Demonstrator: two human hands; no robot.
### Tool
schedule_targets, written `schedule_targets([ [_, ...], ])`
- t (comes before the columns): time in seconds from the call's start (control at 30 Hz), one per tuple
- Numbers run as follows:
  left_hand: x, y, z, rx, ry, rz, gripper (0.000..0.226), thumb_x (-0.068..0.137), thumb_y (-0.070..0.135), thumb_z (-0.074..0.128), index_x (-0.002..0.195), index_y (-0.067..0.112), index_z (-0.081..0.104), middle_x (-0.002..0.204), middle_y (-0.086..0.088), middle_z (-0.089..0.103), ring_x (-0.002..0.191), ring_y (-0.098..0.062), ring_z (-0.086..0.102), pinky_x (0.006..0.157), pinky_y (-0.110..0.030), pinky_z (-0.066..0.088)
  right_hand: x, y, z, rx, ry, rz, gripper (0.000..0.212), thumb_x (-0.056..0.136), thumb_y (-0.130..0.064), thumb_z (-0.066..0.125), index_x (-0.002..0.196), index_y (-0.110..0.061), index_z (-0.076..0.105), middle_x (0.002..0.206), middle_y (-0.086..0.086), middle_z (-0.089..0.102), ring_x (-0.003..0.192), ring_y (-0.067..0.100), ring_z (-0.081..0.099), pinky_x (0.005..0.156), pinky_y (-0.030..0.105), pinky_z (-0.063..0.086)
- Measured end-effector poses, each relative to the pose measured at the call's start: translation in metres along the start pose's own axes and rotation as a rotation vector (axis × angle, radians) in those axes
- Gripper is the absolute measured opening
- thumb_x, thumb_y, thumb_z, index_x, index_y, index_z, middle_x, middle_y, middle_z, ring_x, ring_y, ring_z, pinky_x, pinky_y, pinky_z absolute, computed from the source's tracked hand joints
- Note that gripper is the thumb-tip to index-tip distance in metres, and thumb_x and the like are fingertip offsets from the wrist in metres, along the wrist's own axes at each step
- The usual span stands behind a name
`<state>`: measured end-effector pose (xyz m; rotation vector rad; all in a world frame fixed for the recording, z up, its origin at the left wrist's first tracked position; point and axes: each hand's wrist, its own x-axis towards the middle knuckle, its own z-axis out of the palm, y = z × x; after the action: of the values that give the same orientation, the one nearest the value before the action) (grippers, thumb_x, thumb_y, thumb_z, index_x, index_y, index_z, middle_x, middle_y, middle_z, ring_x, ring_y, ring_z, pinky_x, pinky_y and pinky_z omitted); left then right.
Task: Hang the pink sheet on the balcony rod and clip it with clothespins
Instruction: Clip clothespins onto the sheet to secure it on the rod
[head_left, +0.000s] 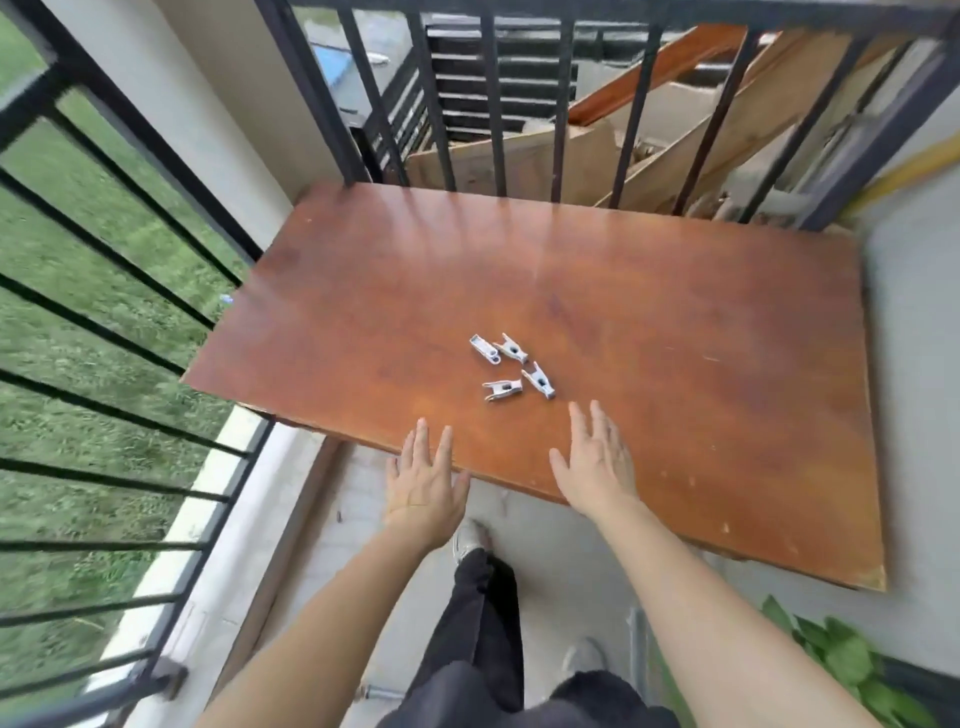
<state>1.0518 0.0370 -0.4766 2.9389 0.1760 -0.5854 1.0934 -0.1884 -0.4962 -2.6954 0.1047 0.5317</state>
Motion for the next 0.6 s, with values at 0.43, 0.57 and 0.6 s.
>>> schedule_targets([
  [0.43,0.18,-0.094,0.013,-0.002,-0.346,0.047,0.06,0.102,0.046,0.022,0.156,0.025,0.009,0.165,-0.006,-0.007,0.151,-0.027,-0.004,0.119,-0.05,0.008,0.144,-0.1,0.04,-0.337,-0.271,-0.189,0.059,0.097,-0.011,0.049,0.152,-0.018,0.031,0.145,0.004,0.038,0.122,0.027,0.05,0.089,0.042,0.051],
  [0.57,0.188,-0.115,0.018,-0.038,-0.386,0.1,0.057,0.101,0.046,0.025,0.154,0.025,0.021,0.165,-0.003,0.0,0.151,-0.027,0.004,0.119,-0.051,0.013,0.159,-0.112,0.05,-0.406,-0.272,-0.232,0.042,0.1,-0.018,0.052,0.141,-0.019,0.046,0.125,0.004,0.05,0.111,0.025,0.055,0.077,0.039,0.05],
  [0.6,0.187,-0.117,0.016,-0.055,-0.393,0.101,0.057,0.102,0.046,0.025,0.154,0.025,0.023,0.165,-0.003,0.002,0.151,-0.026,0.005,0.119,-0.051,0.013,0.161,-0.116,0.048,-0.369,-0.256,-0.232,0.037,0.101,-0.026,0.052,0.137,-0.019,0.05,0.121,0.004,0.053,0.108,0.026,0.057,0.077,0.039,0.05],
])
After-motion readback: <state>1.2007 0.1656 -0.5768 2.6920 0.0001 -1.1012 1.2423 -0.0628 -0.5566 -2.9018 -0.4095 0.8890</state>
